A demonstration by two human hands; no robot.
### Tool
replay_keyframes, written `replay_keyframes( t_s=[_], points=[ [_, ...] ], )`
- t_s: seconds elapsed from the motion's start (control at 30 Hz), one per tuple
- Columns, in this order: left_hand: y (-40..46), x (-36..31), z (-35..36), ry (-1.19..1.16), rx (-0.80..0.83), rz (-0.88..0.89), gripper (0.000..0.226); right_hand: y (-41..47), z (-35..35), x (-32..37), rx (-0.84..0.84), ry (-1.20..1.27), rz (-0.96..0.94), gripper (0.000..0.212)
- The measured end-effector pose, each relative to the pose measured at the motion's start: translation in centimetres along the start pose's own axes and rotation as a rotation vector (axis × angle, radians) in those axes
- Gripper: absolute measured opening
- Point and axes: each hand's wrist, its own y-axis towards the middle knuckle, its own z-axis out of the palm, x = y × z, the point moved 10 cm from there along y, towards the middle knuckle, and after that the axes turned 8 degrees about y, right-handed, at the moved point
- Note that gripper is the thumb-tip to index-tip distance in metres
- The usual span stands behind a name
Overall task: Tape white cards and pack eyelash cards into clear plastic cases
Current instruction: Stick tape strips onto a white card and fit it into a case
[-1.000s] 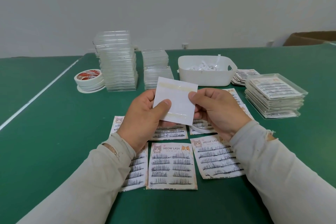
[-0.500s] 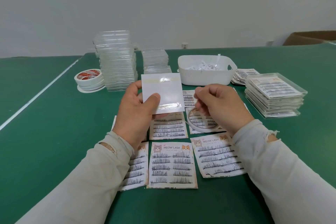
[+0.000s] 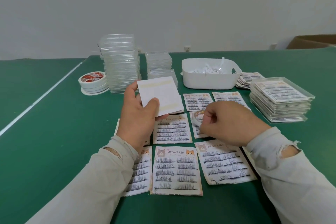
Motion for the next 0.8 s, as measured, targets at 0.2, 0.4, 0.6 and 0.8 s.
replay_keyframes(
  t_s=[0.2,0.4,0.6,0.8],
  points=[
    [-0.3,-0.7,-0.4,0.191,-0.025,0.093,0.071,0.1,-2.9,-0.4,-0.223,0.55,-0.083,0.013],
    [-1.1,-2.3,0.5,0.334,-0.007,0.199,0.044,0.5,-1.2,0.0,-0.118,1.216,-0.038,0.035],
    [-2.2,-3.2,2.4,0.306,0.134,0.207,0.024,0.6,1.8,1.3,0.063,1.422,0.055,0.027],
    [-2.5,-3.3,3.2,0.242,0.209,0.193,0.02,0.4,2.5,1.8,0.108,1.365,0.048,0.019]
  ],
)
